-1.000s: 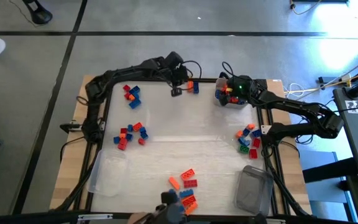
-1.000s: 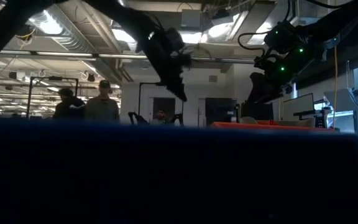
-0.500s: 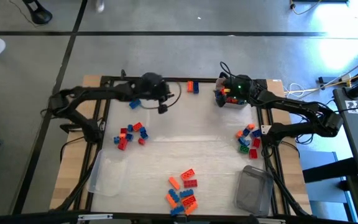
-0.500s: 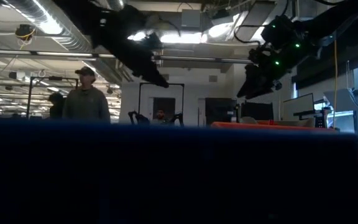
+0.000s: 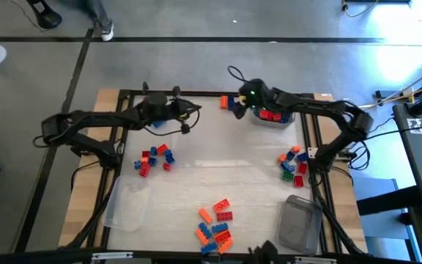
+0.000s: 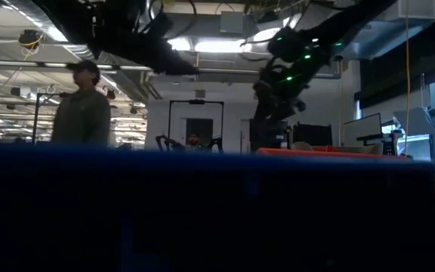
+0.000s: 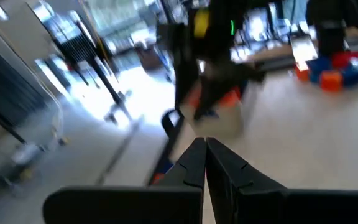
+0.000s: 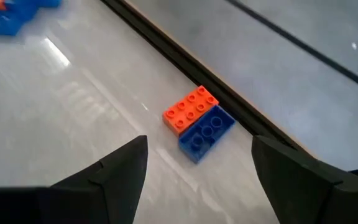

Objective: Sort blocks by size
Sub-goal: Put the blue game piece into the gray bin

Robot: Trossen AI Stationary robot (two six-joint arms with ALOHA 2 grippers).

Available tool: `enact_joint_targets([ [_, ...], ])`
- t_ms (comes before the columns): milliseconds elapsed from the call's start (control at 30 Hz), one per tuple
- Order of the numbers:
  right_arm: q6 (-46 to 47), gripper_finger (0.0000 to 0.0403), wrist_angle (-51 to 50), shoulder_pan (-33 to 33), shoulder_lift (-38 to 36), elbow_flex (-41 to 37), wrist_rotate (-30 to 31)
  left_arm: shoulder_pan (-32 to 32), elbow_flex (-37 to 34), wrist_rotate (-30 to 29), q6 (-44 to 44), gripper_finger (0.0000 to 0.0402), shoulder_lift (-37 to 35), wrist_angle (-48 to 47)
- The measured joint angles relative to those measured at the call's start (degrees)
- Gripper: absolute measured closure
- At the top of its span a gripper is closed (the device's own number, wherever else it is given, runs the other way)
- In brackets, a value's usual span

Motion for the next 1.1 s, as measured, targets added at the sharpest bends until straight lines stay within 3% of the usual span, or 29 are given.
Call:
enact_joint_targets([
  [167, 3.92, 0.0118, -6.00, 0.00, 8.38, 9.46, 1.02, 0.00, 0.06, 0.04, 2.95, 0.0401, -0.04, 6.37],
  [400, 10.57, 0.0118, -11.18, 0.00, 15.70, 16.91, 2.18, 0.00, 0.05, 0.07, 4.40, 0.0401, -1.24, 2.26],
  [1100, 13.72, 0.0118, -10.62, -4.23, 22.28, 17.07, -1.39, -1.29, 0.00, 0.15, 3.81, 0.0401, -1.77, -1.12],
])
